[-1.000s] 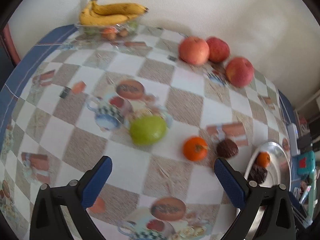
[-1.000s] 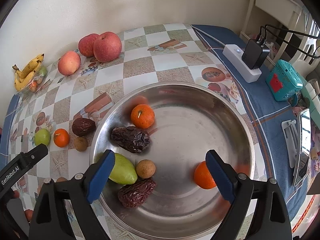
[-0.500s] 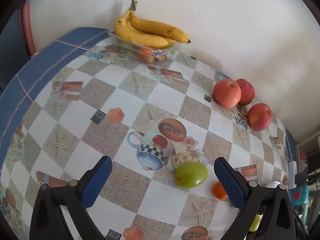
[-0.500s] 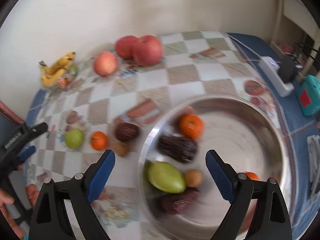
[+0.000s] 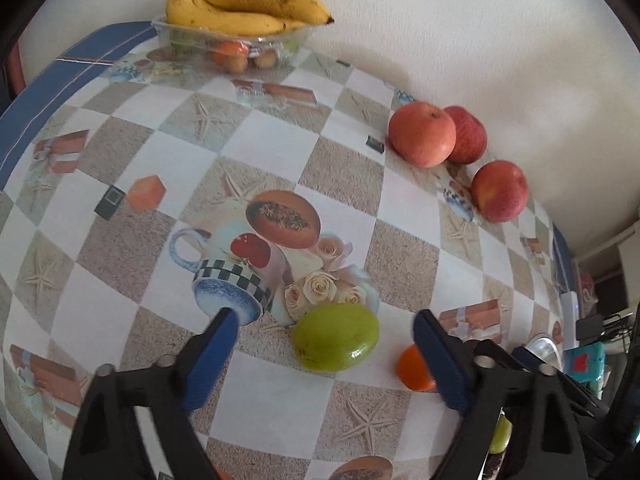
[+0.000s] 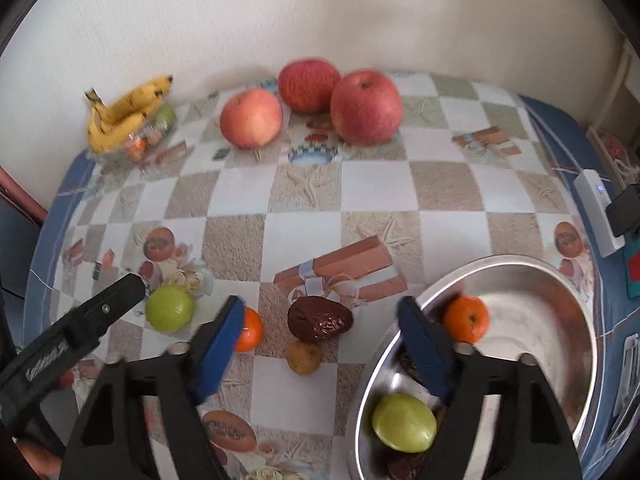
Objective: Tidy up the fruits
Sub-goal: 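Grasp a green pear with the left tool while the right tool grasps a dark red date, then carry the pear with the left tool while the right tool carries the date over the bowl, then open the left tool to drop the pear while the right tool releases the date into the bowl, then withdraw both open tools from the bowl toward the last orange and kiwi, then grasp an orange with the left tool while the right tool grasps a small brown kiwi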
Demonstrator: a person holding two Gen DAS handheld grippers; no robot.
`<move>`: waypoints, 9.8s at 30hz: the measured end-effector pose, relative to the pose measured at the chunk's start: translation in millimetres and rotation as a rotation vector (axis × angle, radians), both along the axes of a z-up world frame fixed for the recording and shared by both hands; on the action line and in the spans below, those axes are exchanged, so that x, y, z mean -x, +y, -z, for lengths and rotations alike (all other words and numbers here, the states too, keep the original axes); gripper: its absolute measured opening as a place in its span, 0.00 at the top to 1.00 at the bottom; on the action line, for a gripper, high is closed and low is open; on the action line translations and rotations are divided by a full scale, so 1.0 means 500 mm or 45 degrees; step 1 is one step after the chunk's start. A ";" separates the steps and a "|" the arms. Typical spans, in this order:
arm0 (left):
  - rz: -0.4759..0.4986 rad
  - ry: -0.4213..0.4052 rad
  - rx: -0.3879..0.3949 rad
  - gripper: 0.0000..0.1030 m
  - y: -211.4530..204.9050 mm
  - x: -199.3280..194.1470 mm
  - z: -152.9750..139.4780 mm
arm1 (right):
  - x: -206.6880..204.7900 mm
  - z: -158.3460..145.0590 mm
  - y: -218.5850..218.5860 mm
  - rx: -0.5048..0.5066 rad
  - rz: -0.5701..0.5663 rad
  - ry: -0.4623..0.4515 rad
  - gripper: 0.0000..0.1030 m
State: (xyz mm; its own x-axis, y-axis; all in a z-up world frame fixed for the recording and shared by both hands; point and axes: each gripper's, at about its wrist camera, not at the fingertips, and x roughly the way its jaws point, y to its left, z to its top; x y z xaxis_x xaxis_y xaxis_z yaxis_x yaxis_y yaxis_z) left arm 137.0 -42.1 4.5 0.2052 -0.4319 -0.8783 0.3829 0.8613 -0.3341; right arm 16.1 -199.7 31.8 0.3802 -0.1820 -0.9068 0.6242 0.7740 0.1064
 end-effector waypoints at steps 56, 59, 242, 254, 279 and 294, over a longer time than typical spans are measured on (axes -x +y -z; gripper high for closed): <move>0.473 0.049 0.125 0.48 -0.144 0.248 -0.096 | 0.239 -0.023 -0.018 -0.068 0.312 -0.108 0.53; 0.547 0.051 0.127 0.48 -0.171 0.284 -0.090 | 0.300 -0.022 -0.065 -0.030 0.447 -0.077 0.53; 0.198 0.085 0.013 0.47 -0.117 0.092 0.028 | 0.113 0.048 -0.022 0.047 0.187 0.070 0.01; 0.203 0.092 0.018 0.62 -0.120 0.096 0.028 | 0.109 0.047 -0.016 0.050 0.175 0.079 0.01; -0.057 0.118 -0.120 0.63 0.028 0.039 0.007 | 0.090 0.041 0.012 0.039 0.072 0.006 0.01; -0.158 0.226 -0.035 0.63 0.071 0.009 0.025 | 0.034 0.021 0.078 -0.027 -0.126 -0.065 0.02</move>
State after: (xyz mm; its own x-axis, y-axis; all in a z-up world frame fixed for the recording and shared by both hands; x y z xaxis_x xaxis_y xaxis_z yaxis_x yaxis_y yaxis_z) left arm 132.4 -6.5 -7.8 0.0964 -0.3884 -0.9164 0.2105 0.9078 -0.3627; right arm -0.8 -160.6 21.4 0.4408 -0.1224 -0.8892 0.5383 0.8288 0.1528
